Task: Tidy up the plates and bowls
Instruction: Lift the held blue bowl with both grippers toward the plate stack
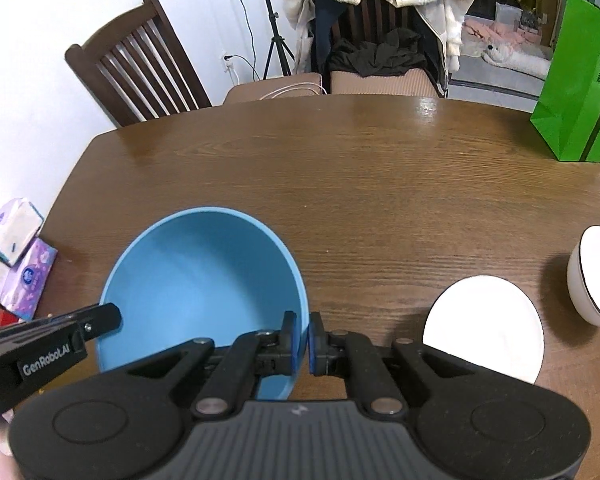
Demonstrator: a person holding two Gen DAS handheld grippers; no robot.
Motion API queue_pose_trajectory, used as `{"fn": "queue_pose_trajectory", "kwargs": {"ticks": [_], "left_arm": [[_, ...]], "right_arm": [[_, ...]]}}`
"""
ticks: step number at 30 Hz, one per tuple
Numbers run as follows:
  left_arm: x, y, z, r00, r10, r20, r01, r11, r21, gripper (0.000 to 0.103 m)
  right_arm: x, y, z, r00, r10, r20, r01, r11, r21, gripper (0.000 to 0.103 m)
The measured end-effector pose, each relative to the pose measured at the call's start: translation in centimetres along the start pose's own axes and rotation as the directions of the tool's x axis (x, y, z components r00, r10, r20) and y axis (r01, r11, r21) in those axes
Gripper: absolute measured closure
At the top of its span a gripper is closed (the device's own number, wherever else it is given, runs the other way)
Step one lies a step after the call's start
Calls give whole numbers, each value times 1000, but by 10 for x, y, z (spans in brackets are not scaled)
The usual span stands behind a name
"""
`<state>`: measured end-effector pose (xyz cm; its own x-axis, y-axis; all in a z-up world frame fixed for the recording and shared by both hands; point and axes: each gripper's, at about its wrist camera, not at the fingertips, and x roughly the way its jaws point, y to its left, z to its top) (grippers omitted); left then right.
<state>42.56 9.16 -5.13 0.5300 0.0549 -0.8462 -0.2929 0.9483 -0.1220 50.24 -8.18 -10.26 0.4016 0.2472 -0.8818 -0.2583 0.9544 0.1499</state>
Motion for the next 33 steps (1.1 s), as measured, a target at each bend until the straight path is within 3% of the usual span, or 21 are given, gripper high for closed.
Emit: {"fn": "queue_pose_trajectory", "kwargs": {"ticks": [11,33], "left_arm": [[-44,15,-22,998,-23,53,21,999,30,98],[-92,66,-82,996,-58,74,55,998,38,98]], "right_arm": [[-33,19,-31,999,1,32,0,1000,-27,98],[-70,69,-98,998,-30,60,33,999,-40,98]]}}
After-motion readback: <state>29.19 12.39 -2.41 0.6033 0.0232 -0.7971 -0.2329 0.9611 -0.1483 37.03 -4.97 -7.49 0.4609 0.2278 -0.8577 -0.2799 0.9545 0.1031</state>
